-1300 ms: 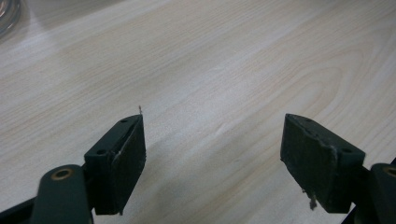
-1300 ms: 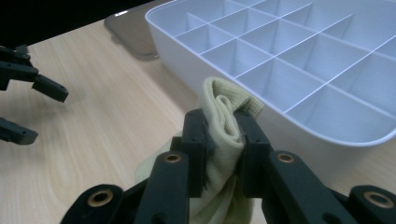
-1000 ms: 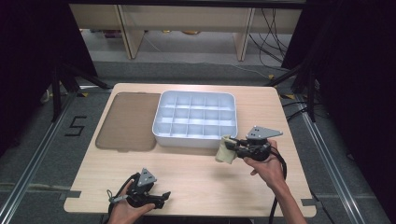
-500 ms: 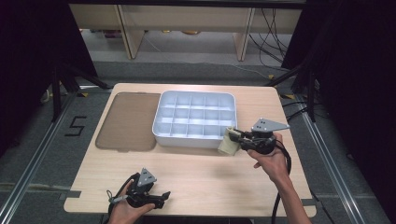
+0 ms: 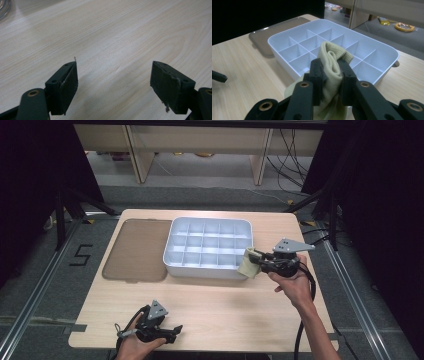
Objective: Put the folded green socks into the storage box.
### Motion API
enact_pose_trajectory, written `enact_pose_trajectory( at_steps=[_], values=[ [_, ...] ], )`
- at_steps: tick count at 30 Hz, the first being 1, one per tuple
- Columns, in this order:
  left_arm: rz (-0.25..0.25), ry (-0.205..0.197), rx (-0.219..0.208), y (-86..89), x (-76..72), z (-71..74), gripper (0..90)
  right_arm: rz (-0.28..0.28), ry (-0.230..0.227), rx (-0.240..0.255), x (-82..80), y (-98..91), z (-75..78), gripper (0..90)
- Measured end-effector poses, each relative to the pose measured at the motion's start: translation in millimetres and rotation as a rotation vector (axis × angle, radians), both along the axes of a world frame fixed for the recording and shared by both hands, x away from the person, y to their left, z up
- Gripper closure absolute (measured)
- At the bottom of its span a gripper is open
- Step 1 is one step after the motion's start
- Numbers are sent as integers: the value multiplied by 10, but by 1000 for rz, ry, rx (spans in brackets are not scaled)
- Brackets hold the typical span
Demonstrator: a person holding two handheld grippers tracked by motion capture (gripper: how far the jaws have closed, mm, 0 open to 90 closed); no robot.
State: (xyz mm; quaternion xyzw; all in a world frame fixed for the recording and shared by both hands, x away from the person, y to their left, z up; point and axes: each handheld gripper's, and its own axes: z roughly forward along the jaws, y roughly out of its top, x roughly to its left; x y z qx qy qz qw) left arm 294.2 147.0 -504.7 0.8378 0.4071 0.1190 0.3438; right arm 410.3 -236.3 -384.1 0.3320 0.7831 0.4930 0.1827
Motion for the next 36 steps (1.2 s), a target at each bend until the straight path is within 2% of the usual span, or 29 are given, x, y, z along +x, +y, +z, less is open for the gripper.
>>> enact_pose_trajectory(
  at_steps=[2, 3, 4, 5, 6, 7, 8, 11, 14, 15, 16, 17, 20, 22, 23, 25, 26, 27, 29, 30, 33, 36],
  values=[
    [-8, -8, 13, 5, 5, 7, 220, -10, -2, 3, 38, 0, 24, 764],
    [3, -5, 7, 0, 0, 3, 220, -12, -20, 9, 69, 8, 25, 764],
    [-9, -11, 17, 9, 5, 10, 220, -16, -10, 7, 88, 9, 35, 764],
    [1, -6, 7, 4, -2, 8, 220, -20, -4, -3, 108, 8, 47, 764],
    [1, -4, 4, 4, 0, 9, 220, -32, -18, 5, 134, 24, 41, 764],
    [-8, -13, 14, 12, 5, 15, 220, -28, -1, -12, 150, 15, 58, 764],
    [-5, -9, 14, 12, 3, 18, 220, -36, -23, -11, 197, 20, 50, 764],
    [-7, -5, 24, 15, 6, 21, 220, -44, -3, -22, 265, 35, 54, 764],
    [7, -3, 10, 10, 3, 10, 220, -60, 5, -43, 348, 47, 29, 764],
    [10, 0, 6, 7, 1, 7, 220, -68, 5, -40, 383, 61, 3, 764],
    [6, -1, 14, 12, 2, 9, 220, -67, -2, -59, 417, 53, -8, 764],
    [3, -2, 16, 13, 1, 12, 220, -81, 18, -53, 420, 68, -21, 764],
    [2, -5, 18, 17, 3, 18, 220, -97, 20, -68, 476, 99, -67, 764],
    [1, -9, 12, 16, 3, 14, 220, -88, 20, -89, 513, 104, -77, 764],
    [-1, -10, 17, 21, 8, 14, 220, -98, 35, -74, 512, 134, -92, 764],
    [8, -7, 10, 19, 8, 9, 217, -94, 25, -103, 564, 144, -113, 764],
    [5, -6, 11, 22, 9, 11, 217, -110, 34, -101, 567, 174, -128, 764],
    [4, -7, 12, 25, 10, 15, 217, -98, 30, -124, 599, 170, -132, 764],
    [-2, -13, 15, 31, 14, 20, 217, -114, 39, -123, 617, 212, -161, 764],
    [1, -12, 9, 29, 10, 21, 216, -99, 27, -147, 645, 215, -170, 764],
    [6, -11, 8, 27, 5, 19, 216, -109, 26, -178, 679, 246, -207, 764],
    [7, -12, 7, 27, 6, 16, 214, -118, 21, -194, 717, 244, -248, 764]
  ],
)
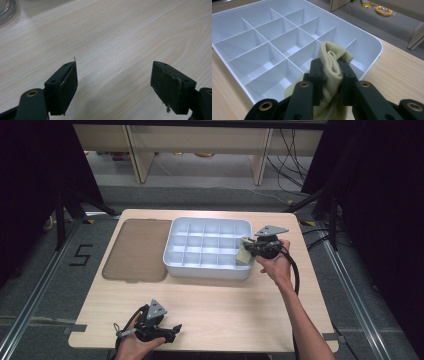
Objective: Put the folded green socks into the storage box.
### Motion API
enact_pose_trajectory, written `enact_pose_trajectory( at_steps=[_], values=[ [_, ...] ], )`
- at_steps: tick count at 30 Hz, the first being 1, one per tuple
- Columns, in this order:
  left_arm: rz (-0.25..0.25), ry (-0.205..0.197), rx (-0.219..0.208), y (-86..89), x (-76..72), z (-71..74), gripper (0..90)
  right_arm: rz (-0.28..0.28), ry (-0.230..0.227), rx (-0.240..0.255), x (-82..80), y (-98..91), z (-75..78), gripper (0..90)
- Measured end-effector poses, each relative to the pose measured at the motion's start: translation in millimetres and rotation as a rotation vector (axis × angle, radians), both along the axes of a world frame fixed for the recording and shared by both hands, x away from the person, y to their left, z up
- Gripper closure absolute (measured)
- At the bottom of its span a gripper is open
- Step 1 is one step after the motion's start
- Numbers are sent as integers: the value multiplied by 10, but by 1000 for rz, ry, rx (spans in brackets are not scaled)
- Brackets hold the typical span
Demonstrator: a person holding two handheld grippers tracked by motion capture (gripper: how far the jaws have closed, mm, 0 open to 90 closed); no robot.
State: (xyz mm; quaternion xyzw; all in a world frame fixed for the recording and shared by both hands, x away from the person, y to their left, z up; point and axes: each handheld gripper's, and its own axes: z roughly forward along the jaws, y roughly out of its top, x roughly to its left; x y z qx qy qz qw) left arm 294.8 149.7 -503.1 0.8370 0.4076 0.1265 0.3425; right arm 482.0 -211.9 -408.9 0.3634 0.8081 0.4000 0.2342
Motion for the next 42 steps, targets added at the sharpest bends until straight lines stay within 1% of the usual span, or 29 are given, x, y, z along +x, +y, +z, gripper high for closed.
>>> enact_pose_trajectory(
  at_steps=[1, 2, 3, 4, 5, 6, 7, 8, 9, 10, 12, 13, 14, 21, 22, 25, 27, 28, 29, 30, 31, 33, 35, 36, 37, 39, 40, 41, 42],
  values=[
    [-1, 0, 0, 1, 1, -1, 214, 1, -9, -11, 13, -2, -10, 764],
    [-2, 2, 3, 3, 5, -2, 214, -2, 4, -17, 12, 0, -10, 764],
    [-2, 2, 3, 3, 5, -3, 214, -5, -11, -22, 20, 10, -27, 764],
    [-2, 1, 3, 2, 5, -4, 214, -1, -1, -31, 19, 18, -28, 764],
    [-2, 2, 2, -2, 5, -8, 213, -3, -6, -26, 16, 35, -40, 764],
    [-5, 3, 3, -6, 3, -10, 214, 4, 1, -39, 11, 43, -38, 763],
    [-3, 4, -3, -13, 0, -12, 214, 4, -17, -51, 15, 60, -55, 764],
    [-8, 1, 8, -8, 0, -6, 214, 3, -18, -71, 11, 75, -62, 764],
    [-10, -2, 5, -7, -1, -1, 214, 23, -31, -97, 24, 83, -68, 763],
    [-11, -3, 6, -7, -2, 2, 214, 9, -17, -93, 7, 103, -75, 764],
    [-12, -2, 9, -3, -1, 4, 214, 4, -13, -93, 6, 119, -95, 763],
    [-10, -2, 8, -3, 0, 4, 214, 1, -11, -101, 11, 120, -101, 764],
    [-11, -2, 7, -4, 1, 4, 214, 17, -23, -115, 25, 122, -117, 763],
    [-14, 3, 3, -18, -8, 2, 214, 25, -14, -178, 1, 169, -185, 763],
    [-10, 3, -1, -19, -7, 0, 214, 32, -30, -186, 11, 177, -200, 763],
    [-13, 0, 8, -8, -2, 2, 214, 28, -17, -189, -11, 209, -230, 762],
    [-5, 5, 14, -4, 2, -4, 214, 41, -31, -204, -6, 218, -257, 762],
    [16, 1, -7, -22, 1, -18, 214, 39, -17, -202, -15, 229, -279, 762],
    [20, 2, -19, -28, -4, -19, 214, 49, -23, -202, -9, 230, -298, 762],
    [-10, 5, 15, -6, -2, 2, 214, 49, -14, -203, -21, 232, -306, 762],
    [-10, 9, 20, -7, -3, 7, 214, 55, -18, -212, -20, 233, -325, 762],
    [-9, 5, 13, -7, 0, 1, 214, 58, -2, -208, -26, 231, -351, 762],
    [-8, 7, 8, -10, 0, -3, 214, 64, -15, -214, -20, 220, -375, 761],
    [-4, 10, 3, -13, -1, -8, 214, 60, 5, -211, -32, 221, -384, 761],
    [-1, 10, 5, -13, 1, -11, 214, 58, -4, -207, -27, 224, -403, 761],
    [0, 11, 4, -12, 0, -10, 214, 55, 5, -209, -33, 226, -424, 761],
    [0, 11, 0, -14, -1, -10, 214, 75, -4, -216, -22, 224, -437, 761],
    [-1, 11, 4, -13, 0, -10, 214, 58, 10, -208, -38, 230, -447, 760],
    [-1, 12, 3, -12, 0, -11, 214, 64, 4, -212, -32, 225, -451, 760]
  ],
)
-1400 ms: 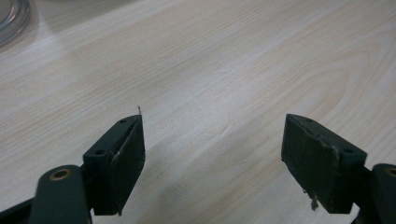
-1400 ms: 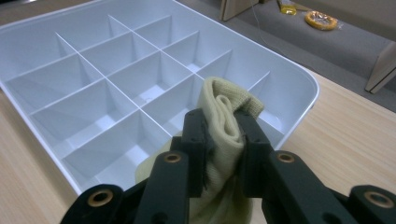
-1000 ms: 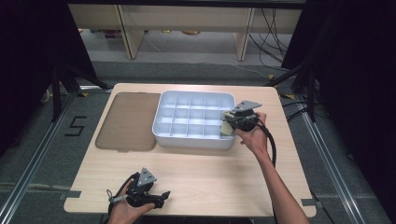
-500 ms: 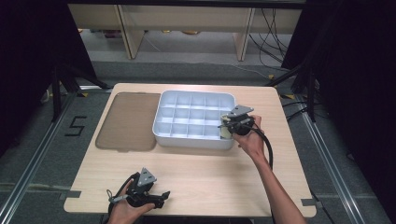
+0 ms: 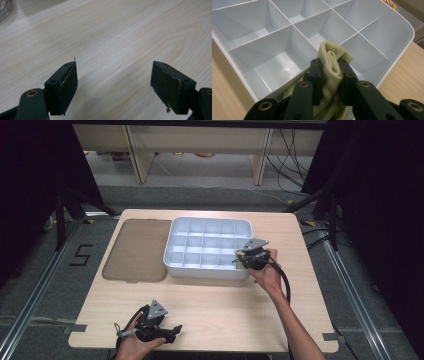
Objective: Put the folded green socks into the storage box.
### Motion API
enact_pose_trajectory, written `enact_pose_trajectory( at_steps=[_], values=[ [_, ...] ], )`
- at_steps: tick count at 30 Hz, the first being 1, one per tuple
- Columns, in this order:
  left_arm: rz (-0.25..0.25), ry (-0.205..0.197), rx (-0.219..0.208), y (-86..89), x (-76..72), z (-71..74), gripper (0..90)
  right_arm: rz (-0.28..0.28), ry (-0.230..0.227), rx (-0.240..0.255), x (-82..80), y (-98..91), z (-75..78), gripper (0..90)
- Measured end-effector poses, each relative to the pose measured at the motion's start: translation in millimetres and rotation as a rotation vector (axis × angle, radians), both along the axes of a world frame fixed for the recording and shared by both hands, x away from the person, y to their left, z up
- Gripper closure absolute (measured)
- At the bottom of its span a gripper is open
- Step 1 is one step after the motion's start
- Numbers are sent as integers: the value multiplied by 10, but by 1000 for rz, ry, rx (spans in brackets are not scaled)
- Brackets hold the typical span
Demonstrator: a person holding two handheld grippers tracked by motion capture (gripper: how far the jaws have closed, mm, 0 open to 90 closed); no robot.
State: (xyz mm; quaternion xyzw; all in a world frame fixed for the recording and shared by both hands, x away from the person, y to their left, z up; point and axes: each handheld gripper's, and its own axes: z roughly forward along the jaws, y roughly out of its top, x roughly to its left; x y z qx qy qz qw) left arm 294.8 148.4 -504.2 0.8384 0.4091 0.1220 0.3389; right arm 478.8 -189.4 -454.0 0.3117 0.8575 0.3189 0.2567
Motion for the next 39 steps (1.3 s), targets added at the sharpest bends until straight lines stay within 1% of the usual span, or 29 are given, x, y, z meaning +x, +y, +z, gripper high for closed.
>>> enact_pose_trajectory(
  at_steps=[2, 3, 6, 7, 8, 9, 12, 15, 18, 20, 21, 23, 24, 25, 26, 27, 29, 30, 31, 32, 34, 38, 39],
  values=[
    [0, 0, -2, -2, 0, -5, 214, -9, 17, 8, -6, -3, -14, 759],
    [-2, 1, 0, -2, 0, -6, 214, -1, 21, 0, -4, -8, -11, 759],
    [1, -1, -1, 1, 1, -2, 214, 0, 21, -3, -2, 6, -31, 759],
    [0, -1, 1, 2, 0, 0, 214, 4, 31, -12, -3, 6, -30, 758],
    [-2, -2, 4, 3, 0, 1, 214, 5, 30, -17, -2, 8, -32, 757],
    [-1, -1, 2, 2, 0, 0, 214, -6, 26, -13, -4, 17, -40, 755],
    [-1, 0, -2, -3, -2, -3, 214, -3, 30, -15, 7, 18, -62, 749],
    [-3, -1, 0, -5, -2, -3, 214, -5, 46, -13, 7, 4, -62, 738],
    [-1, 0, -3, -3, -1, -3, 214, -21, 52, 24, 8, -14, -30, 679],
    [-1, 0, -1, -3, 0, -4, 214, -34, 46, 66, 1, -36, 35, 666],
    [0, 1, -1, -3, 0, -7, 214, -33, 47, 79, 1, -49, 76, 670],
    [-6, 1, -1, -7, 1, -6, 214, -27, 39, 100, 1, -66, 154, 705],
    [-11, 5, 8, -5, 1, 4, 214, -26, 38, 110, -1, -64, 188, 737],
    [-8, -2, 5, -6, 0, 2, 214, -11, 38, 117, 3, -66, 219, 770],
    [-7, -2, 7, -3, -1, 6, 214, -5, 30, 113, 13, -68, 231, 795],
    [-15, -8, 13, 4, 3, 10, 214, -12, 45, 112, 8, -63, 247, 815],
    [-8, -4, 8, 4, -1, 9, 214, -18, 66, 112, 21, -49, 249, 835],
    [-1, -1, -2, 1, -2, 4, 214, -27, 76, 113, 25, -43, 245, 839],
    [-1, -2, 3, 5, 1, 4, 214, -35, 94, 114, 37, -40, 232, 843],
    [-1, -2, 2, 4, 1, 4, 214, -46, 96, 107, 50, -38, 216, 846],
    [-3, -1, -1, -2, -2, 3, 214, -57, 113, 78, 71, -27, 178, 851],
    [-3, 0, 1, -6, -3, -6, 214, -69, 156, 48, 117, 1, 83, 854],
    [-7, 3, 4, -6, -2, -4, 214, -74, 197, 42, 111, 17, 74, 857]
  ],
)
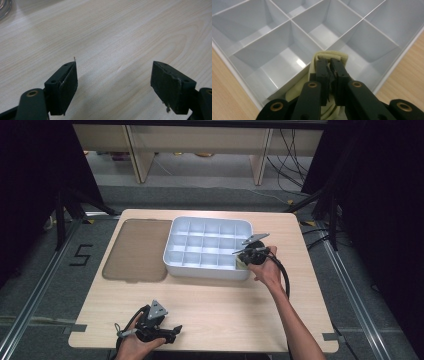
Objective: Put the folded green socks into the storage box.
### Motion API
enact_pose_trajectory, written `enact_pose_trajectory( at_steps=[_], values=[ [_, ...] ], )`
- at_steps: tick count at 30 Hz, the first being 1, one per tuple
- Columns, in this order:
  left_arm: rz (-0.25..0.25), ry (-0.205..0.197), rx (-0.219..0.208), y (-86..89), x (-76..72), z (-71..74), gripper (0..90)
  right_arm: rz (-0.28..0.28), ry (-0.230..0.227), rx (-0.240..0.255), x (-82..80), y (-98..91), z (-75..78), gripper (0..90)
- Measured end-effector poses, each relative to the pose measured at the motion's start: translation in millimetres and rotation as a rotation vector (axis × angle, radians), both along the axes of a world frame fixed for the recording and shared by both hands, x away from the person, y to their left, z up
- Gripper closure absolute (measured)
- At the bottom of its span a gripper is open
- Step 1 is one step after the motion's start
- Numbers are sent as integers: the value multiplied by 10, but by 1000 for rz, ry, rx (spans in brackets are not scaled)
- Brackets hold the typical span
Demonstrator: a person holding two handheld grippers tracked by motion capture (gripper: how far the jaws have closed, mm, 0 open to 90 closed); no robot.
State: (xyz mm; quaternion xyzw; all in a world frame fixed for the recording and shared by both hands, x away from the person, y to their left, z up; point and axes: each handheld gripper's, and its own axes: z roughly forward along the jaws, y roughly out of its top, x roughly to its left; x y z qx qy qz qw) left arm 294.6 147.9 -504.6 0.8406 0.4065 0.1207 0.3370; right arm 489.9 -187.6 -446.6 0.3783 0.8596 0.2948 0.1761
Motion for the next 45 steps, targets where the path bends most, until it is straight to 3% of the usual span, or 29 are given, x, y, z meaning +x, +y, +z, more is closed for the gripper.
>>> enact_pose_trajectory(
  at_steps=[4, 10, 16, 18, 24, 28, 35, 39, 40, 42, 44, 45],
  values=[
    [3, -3, -2, 0, -2, 3, 214, 2, 9, -30, 18, 56, -32, 859],
    [-8, -10, 10, 9, 0, 15, 214, 19, 70, -82, 60, 99, -73, 863],
    [6, -3, -4, 3, -3, 3, 214, 11, 102, -79, 75, 111, -104, 864],
    [5, -2, -3, 1, -4, 4, 214, -7, 136, -78, 71, 116, -107, 863],
    [-3, -5, 7, 7, -6, 17, 215, 15, 127, -85, 111, 108, -128, 865],
    [-4, -7, 9, 8, -7, 18, 215, 3, 156, -79, 116, 119, -113, 861],
    [0, -7, 5, 8, -3, 12, 215, 20, 101, -19, 75, 44, -34, 785],
    [-5, -7, 9, 7, -3, 20, 215, -6, 97, 35, 1, 4, 71, 764],
    [-6, -9, 8, 6, -4, 20, 215, -5, 64, 45, -7, -11, 87, 755],
    [-5, -8, 9, 8, -4, 22, 215, -5, 48, 70, -30, -26, 124, 743],
    [-1, -11, 8, 13, -4, 22, 215, -2, 27, 73, -46, -41, 146, 733],
    [-3, -13, 12, 17, -1, 23, 215, 4, 38, 74, -58, -55, 173, 728]
  ],
)
